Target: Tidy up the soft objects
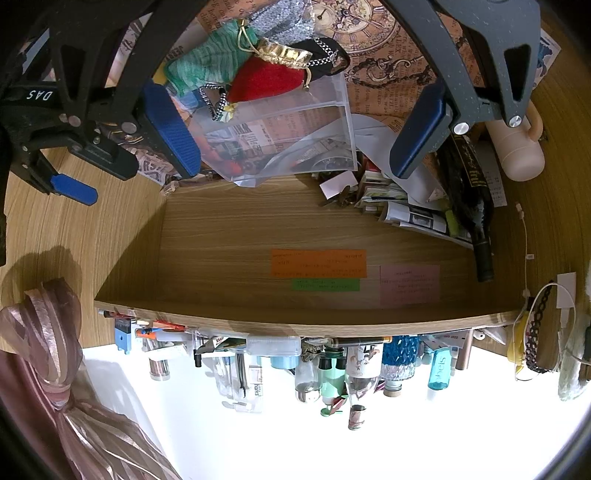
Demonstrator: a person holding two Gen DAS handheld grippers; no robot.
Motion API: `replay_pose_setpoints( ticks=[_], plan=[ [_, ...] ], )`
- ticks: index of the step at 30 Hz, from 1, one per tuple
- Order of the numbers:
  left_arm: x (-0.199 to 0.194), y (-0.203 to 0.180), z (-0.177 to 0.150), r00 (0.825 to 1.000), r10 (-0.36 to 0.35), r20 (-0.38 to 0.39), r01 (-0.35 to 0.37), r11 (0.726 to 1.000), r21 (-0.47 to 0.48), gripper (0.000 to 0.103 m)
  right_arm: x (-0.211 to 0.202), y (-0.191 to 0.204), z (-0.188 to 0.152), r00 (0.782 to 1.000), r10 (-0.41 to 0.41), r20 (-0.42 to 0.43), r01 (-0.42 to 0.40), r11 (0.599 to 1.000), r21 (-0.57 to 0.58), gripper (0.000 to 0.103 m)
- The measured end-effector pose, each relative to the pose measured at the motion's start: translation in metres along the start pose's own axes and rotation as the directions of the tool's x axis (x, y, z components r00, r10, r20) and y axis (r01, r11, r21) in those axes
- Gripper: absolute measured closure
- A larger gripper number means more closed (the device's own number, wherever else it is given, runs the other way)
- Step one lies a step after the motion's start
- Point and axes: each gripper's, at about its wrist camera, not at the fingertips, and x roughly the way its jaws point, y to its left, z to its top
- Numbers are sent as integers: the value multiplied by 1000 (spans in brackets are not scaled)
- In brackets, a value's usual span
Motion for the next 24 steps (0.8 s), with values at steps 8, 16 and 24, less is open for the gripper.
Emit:
replay_pose_setpoints(
  ticks=[8,16,24],
  plan=[
    [1,-2,0,1000,-2,0,2,1000,12,0,0,2,1,1000,1,1,-1,1000,0,0],
    [-1,-4,0,1000,-9,10,9,1000,23,0,-2,3,3,1000,4,3,-4,1000,-6,0],
    [-2,-5,-2,1000,-9,12,9,1000,25,0,-2,5,3,1000,4,4,-4,1000,-7,0]
  ],
)
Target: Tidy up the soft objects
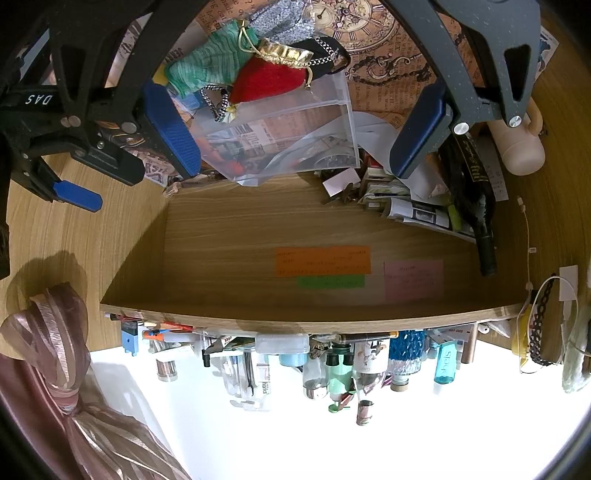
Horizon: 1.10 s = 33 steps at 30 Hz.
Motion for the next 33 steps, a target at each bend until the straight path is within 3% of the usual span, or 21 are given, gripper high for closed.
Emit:
replay_pose_setpoints(
  ticks=[25,33],
  plan=[
    [0,0,-1,1000,0,3,0,1000,-6,0,1,3,-1,1000,13,-3,-13,1000,-1,0],
    [15,1,-12,997,-32,-68,31,999,-20,0,10,-4,-10,998,21,-55,-20,1000,11,0]
  ],
)
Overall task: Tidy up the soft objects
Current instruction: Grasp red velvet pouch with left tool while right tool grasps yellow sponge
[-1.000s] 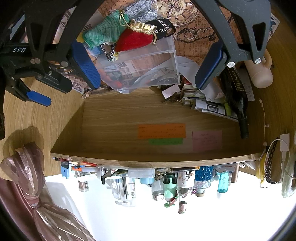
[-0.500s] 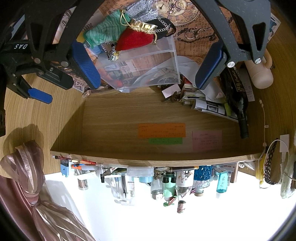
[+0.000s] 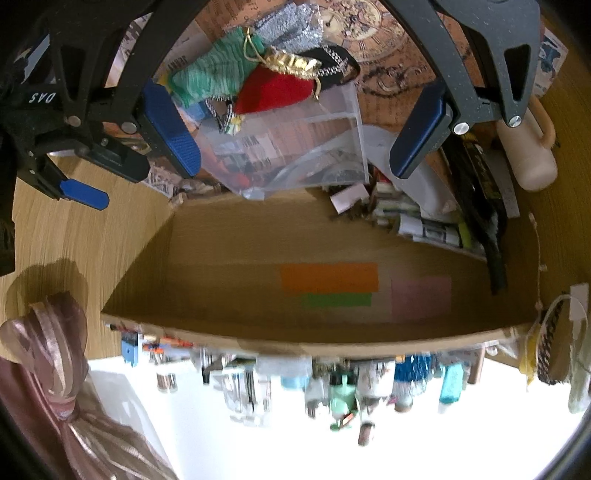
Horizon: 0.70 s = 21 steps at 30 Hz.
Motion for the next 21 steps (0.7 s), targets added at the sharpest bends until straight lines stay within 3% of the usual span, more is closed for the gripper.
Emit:
replay_pose_setpoints(
  ticks=[4,8,10,12,16,21],
  plan=[
    [17,3,-16,995,-22,-93,21,1000,-12,0,8,-11,-11,998,-9,-63,10,1000,13,0],
    [35,6,-35,980,-59,-188,52,998,-41,2,15,-28,-27,991,-44,-130,48,999,26,0],
    [47,7,-43,968,-70,-242,58,997,-58,18,19,-38,-37,984,-50,-172,58,998,39,0],
    [58,5,-49,954,-88,-285,69,995,-75,21,22,-47,-45,976,-59,-207,71,996,48,1],
    [72,1,-58,933,-138,-333,107,988,-110,23,26,-60,-60,962,-59,-266,83,993,79,9],
    [90,-4,-67,915,-151,-374,123,988,-97,23,32,-70,-74,949,-43,-312,81,991,110,14]
  ],
)
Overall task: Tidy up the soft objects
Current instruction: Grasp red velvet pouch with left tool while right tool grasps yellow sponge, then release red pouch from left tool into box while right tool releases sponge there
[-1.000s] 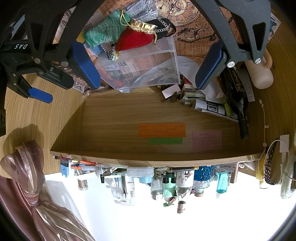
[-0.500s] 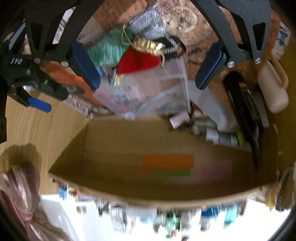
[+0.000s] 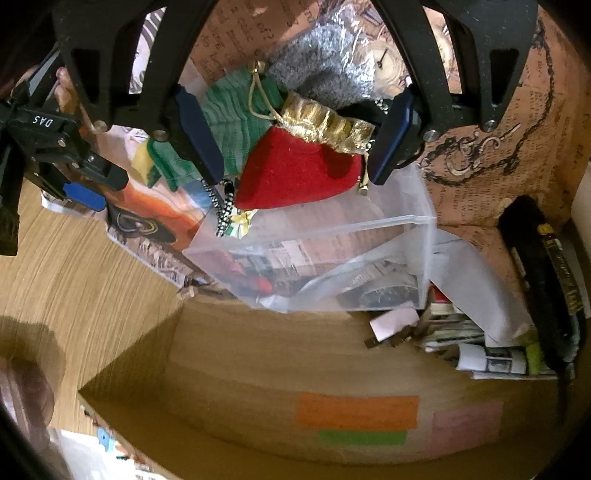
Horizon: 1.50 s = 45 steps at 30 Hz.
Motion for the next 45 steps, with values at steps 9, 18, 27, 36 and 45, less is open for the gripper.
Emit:
replay_pose_setpoints(
  ticks=[9,18,27,36,45],
  plan=[
    [33,12,-10,996,-13,-87,11,1000,-25,23,16,2,-17,993,89,-80,-88,996,11,22],
    [30,20,-13,995,-58,-75,54,997,-53,42,25,-2,-17,989,97,-108,-94,995,36,46],
    [14,17,-13,998,-54,-44,53,998,-41,61,14,-1,-8,998,44,-48,-44,999,11,49],
    [-22,12,3,997,-42,70,44,999,-24,61,-7,1,16,998,29,58,-29,1000,-2,49],
    [-52,8,30,982,7,191,-9,1000,9,61,-17,20,49,982,65,179,-56,997,-58,49]
  ],
)
